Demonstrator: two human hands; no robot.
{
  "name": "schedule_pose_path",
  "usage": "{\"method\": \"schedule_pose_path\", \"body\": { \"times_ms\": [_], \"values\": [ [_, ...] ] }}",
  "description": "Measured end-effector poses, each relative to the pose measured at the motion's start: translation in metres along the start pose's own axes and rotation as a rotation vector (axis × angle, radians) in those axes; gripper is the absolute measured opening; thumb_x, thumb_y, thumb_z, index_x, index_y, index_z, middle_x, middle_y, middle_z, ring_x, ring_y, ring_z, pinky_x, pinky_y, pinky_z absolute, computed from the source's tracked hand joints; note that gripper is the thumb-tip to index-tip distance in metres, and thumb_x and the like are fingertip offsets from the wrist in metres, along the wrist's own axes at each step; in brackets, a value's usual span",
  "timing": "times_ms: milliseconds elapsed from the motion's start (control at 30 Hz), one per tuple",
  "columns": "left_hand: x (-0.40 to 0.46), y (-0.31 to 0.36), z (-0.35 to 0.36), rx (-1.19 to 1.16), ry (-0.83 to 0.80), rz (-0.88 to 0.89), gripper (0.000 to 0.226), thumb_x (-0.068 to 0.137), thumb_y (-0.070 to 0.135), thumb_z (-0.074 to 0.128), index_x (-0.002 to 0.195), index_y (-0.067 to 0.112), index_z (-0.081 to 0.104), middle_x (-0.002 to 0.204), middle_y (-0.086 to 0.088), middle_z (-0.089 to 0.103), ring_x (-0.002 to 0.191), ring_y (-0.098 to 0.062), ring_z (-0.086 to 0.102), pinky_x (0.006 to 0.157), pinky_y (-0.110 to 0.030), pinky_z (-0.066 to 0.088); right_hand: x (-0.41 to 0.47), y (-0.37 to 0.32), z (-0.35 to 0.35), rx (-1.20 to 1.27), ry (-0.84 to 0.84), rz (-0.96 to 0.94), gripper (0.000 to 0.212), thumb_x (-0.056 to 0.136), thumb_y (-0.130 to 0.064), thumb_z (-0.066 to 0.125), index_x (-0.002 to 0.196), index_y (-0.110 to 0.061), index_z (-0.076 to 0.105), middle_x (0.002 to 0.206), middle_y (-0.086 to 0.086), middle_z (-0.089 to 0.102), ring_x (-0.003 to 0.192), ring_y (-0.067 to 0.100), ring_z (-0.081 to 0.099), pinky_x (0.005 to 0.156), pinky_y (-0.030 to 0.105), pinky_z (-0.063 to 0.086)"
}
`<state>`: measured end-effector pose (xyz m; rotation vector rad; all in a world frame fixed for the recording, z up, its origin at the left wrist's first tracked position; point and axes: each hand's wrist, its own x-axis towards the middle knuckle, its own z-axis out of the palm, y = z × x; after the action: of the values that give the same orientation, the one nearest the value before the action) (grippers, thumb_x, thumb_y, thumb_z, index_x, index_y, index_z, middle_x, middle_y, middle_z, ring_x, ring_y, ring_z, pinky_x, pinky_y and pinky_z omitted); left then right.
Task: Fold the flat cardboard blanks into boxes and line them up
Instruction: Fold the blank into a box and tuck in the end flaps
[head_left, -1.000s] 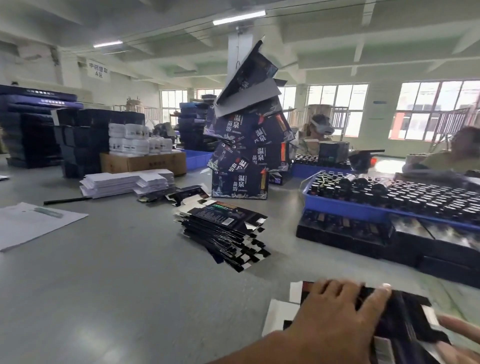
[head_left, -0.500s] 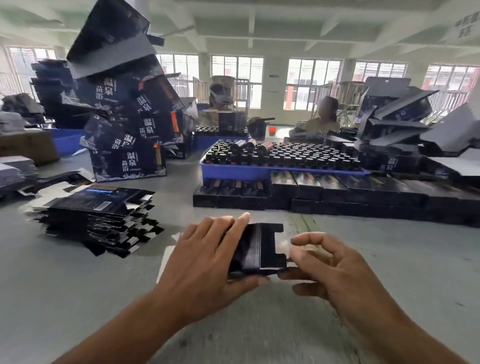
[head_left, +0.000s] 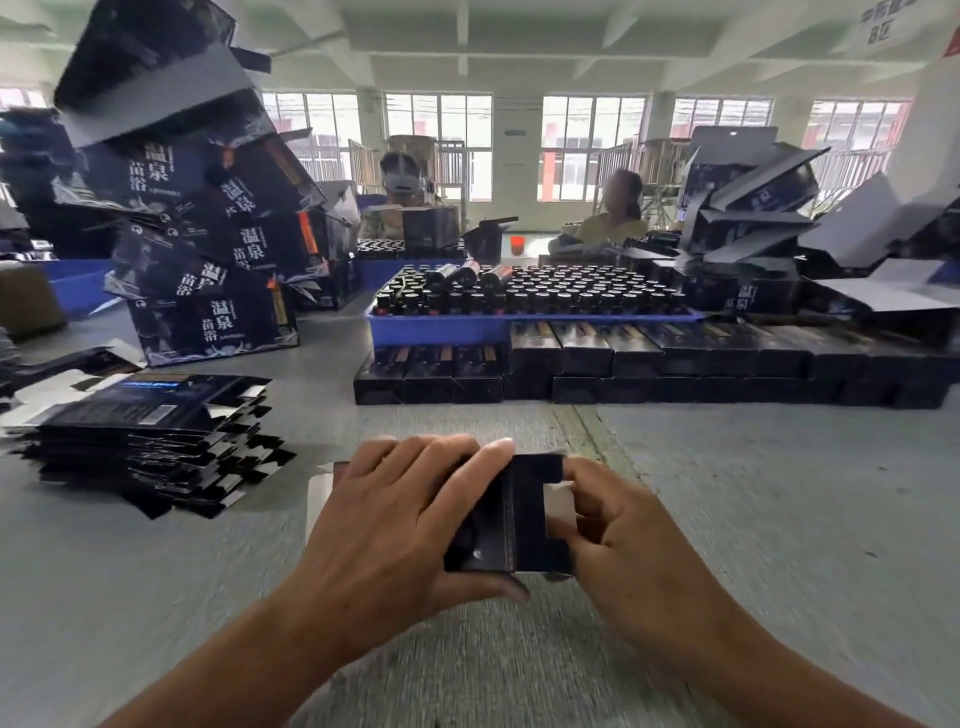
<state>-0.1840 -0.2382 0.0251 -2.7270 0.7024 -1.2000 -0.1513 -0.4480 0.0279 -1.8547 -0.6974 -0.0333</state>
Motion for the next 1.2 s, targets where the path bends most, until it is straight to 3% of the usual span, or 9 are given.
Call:
{"method": "schedule_pose_path", "body": {
  "times_ms": [133,233,400,667,867,1033,1200],
  "values": [
    [0.0031,-0.001,-0.0043,0.042,0.043,0.063,0.076,0.086,0.079,0.044,0.147,0.033,0.037,0.131,-0.012,0.057,0.103,-0.028,0.062,0.083,-0.046,0.051,-0.0015,-0.002,-0.0013,-0.055,0.009,-0.064,0.034,0.094,-0.02,0.067,0.121,-0.041,0.06,0.096,-0.015,0.074,0.085,0.01,0.072,0.067,0.025,0.059],
    [0.0033,0.0013,-0.0055,0.047,0.038,0.077,0.063,0.092,0.072,0.044,0.145,0.038,0.038,0.133,-0.015,0.056,0.111,-0.032,0.06,0.086,-0.047,0.051,0.0001,0.0014,-0.0037,-0.051,0.029,-0.035,0.041,0.096,-0.018,0.067,0.129,-0.038,0.054,0.1,-0.01,0.074,0.084,0.01,0.072,0.065,0.025,0.059],
    [0.0041,0.0037,-0.0047,0.023,0.003,0.049,0.056,0.094,0.066,0.043,0.143,0.039,0.043,0.139,-0.016,0.054,0.123,-0.031,0.052,0.097,-0.046,0.047,0.0011,-0.0001,-0.0048,-0.025,0.073,-0.046,0.05,0.098,-0.016,0.063,0.113,-0.062,0.05,0.098,-0.012,0.074,0.079,0.008,0.073,0.06,0.023,0.059],
    [0.0009,0.001,-0.0053,-0.086,0.016,0.037,0.05,0.092,0.054,0.054,0.137,0.032,0.051,0.143,-0.015,0.05,0.13,-0.029,0.046,0.111,-0.039,0.031,0.002,-0.0026,-0.0076,0.022,0.091,-0.014,0.04,0.095,-0.017,0.067,0.116,-0.049,0.054,0.094,-0.013,0.075,0.08,0.005,0.073,0.06,0.019,0.058],
    [-0.0008,0.0009,-0.0044,-0.1,0.03,0.015,0.052,0.085,0.047,0.065,0.132,0.031,0.053,0.147,-0.015,0.049,0.129,-0.029,0.051,0.101,-0.038,0.039,-0.002,-0.0022,-0.0054,-0.043,0.145,-0.099,0.052,0.095,-0.023,0.067,0.128,-0.057,0.045,0.095,-0.012,0.074,0.079,0.001,0.072,0.061,0.015,0.056],
    [-0.0007,0.0018,-0.0028,-0.113,0.043,0.014,0.054,0.081,0.043,0.075,0.129,0.029,0.055,0.147,-0.012,0.048,0.129,-0.029,0.053,0.097,-0.036,0.042,-0.0025,-0.0015,-0.006,-0.171,0.15,-0.199,0.049,0.096,-0.022,0.065,0.119,-0.062,0.05,0.09,-0.018,0.071,0.08,0.001,0.07,0.062,0.015,0.056],
    [-0.0011,0.0028,-0.0035,-0.128,0.039,0.013,0.054,0.08,0.035,0.081,0.127,0.027,0.055,0.147,-0.013,0.05,0.13,-0.029,0.054,0.095,-0.037,0.048,-0.0031,0.0011,-0.0056,-0.203,0.147,-0.215,0.047,0.097,-0.021,0.064,0.123,-0.057,0.05,0.095,-0.025,0.068,0.082,0.002,0.07,0.067,0.019,0.059]
  ]
}}
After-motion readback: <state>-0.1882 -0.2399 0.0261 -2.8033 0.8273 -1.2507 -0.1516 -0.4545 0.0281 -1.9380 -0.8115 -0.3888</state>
